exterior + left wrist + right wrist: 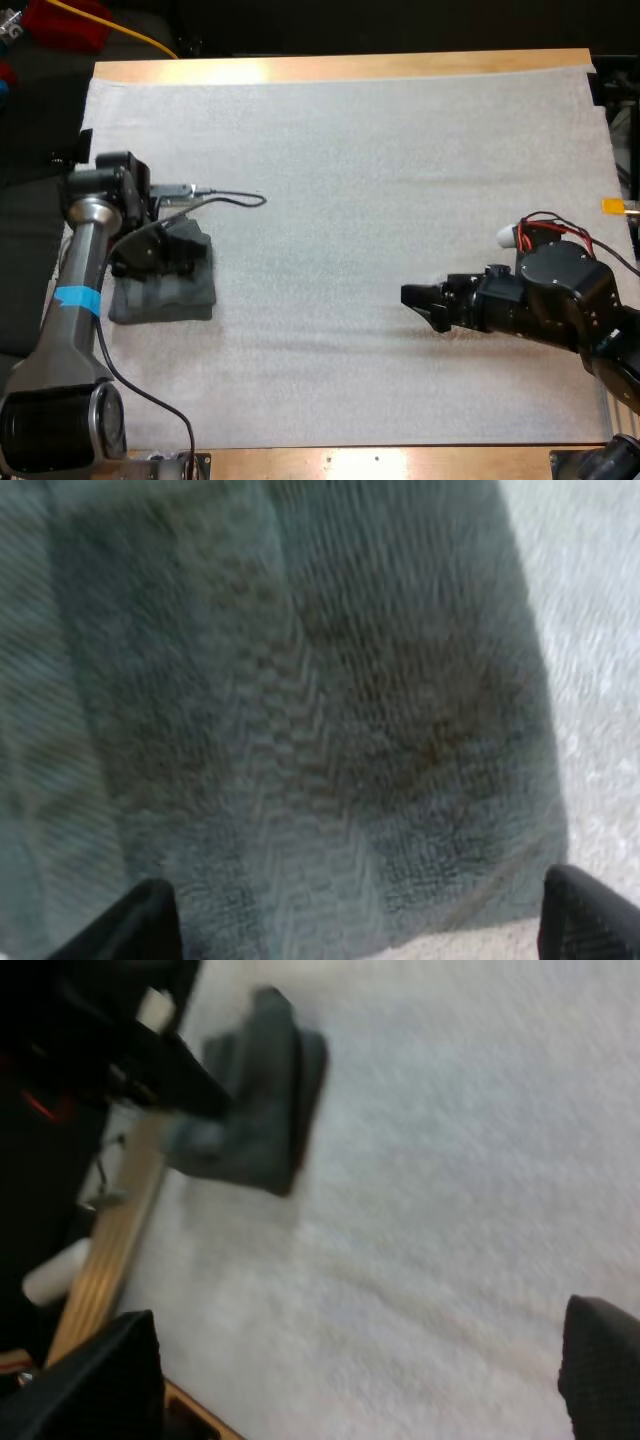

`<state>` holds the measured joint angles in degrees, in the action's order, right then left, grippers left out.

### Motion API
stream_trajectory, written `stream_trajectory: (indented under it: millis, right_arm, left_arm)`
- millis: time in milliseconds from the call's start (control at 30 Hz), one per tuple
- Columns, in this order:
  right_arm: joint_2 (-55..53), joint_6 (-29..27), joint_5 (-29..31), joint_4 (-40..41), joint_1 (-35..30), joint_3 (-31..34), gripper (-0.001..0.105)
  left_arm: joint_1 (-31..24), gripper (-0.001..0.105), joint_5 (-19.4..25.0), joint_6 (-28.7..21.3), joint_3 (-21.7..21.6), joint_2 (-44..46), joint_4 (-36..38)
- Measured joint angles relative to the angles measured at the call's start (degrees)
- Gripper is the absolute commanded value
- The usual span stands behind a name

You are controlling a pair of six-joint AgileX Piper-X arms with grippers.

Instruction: Pick towel from pile, fold and stack

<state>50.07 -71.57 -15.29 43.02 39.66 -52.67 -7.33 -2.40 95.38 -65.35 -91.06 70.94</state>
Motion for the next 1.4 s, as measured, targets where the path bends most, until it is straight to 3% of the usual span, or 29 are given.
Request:
stream_trajectory:
  millis: [200,500,700,967,1400]
  right_arm:
    - [0.0,0.0,-0.8,-0.5,0.0,0.0,0.078]
    - [0.0,0.0,-1.1,-0.4,0.0,0.0,0.078]
    - [0.0,0.0,-1.1,-0.4,0.0,0.0,0.078]
    - [0.0,0.0,-1.1,-0.4,0.0,0.0,0.078]
    - [0.0,0.0,-1.8,-0.4,0.0,0.0,0.078]
  left_arm:
    - [0.0,0.069,0.4,0.2,5.3,-0.5,-6.2]
    - [0.0,0.069,0.4,0.2,6.2,-5.8,-6.6]
    - [0.0,0.069,0.4,0.2,4.5,-5.4,-5.3]
    - [0.0,0.069,0.4,0.2,-1.0,-2.1,-5.5]
    - [0.0,0.069,0.8,0.4,-1.6,-3.5,-16.5]
